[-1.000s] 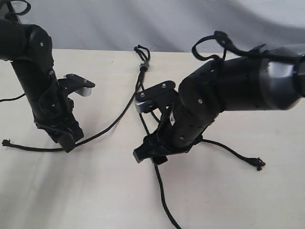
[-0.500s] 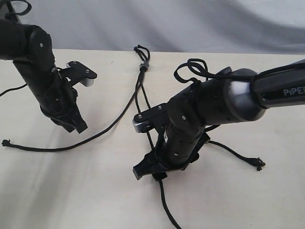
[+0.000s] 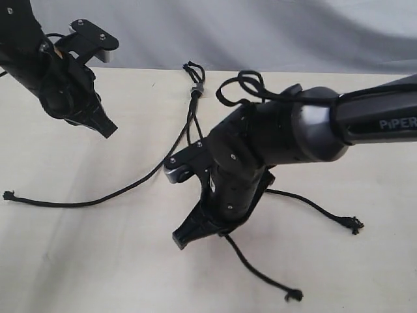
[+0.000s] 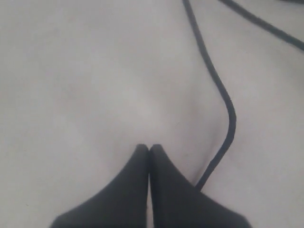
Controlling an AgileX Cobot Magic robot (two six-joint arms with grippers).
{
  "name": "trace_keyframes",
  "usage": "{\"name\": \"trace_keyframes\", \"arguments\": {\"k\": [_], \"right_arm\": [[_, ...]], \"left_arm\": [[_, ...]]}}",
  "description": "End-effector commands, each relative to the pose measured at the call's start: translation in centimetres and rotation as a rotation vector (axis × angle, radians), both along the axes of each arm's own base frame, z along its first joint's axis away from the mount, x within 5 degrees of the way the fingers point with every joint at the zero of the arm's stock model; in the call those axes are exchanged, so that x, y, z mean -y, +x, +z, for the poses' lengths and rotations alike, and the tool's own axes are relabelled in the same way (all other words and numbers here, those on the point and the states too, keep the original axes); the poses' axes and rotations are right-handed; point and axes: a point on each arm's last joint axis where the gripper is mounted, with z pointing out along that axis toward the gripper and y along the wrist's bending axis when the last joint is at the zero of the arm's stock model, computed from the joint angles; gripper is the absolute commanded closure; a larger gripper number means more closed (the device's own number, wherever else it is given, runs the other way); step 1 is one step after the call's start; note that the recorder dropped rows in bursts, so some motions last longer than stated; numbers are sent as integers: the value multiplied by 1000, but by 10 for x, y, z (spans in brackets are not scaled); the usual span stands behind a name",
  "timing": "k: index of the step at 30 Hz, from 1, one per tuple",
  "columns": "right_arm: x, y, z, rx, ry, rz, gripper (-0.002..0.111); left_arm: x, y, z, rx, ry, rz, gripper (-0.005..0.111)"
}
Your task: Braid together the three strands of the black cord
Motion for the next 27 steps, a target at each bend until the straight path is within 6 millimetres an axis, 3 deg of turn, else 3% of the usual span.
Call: {"name": "trace_keyframes", "arguments": {"k": [1, 5, 12, 18, 27], "right_arm": [[12, 18, 34, 177, -207, 161, 109], [35, 42, 37, 300, -385, 230, 109], [79, 78, 7, 264, -318, 87, 109], [89, 82, -18, 184, -314, 32, 109], [80, 65, -37, 29, -213, -42, 109]], "left_arm": [[0, -4, 3, -23, -20, 14, 106], [0, -5, 0, -25, -20, 16, 106], [0, -5, -1, -12, -21, 18, 106], [0, -5, -1, -12, -23, 19, 106], [0, -5, -1, -12, -23, 19, 106]]}}
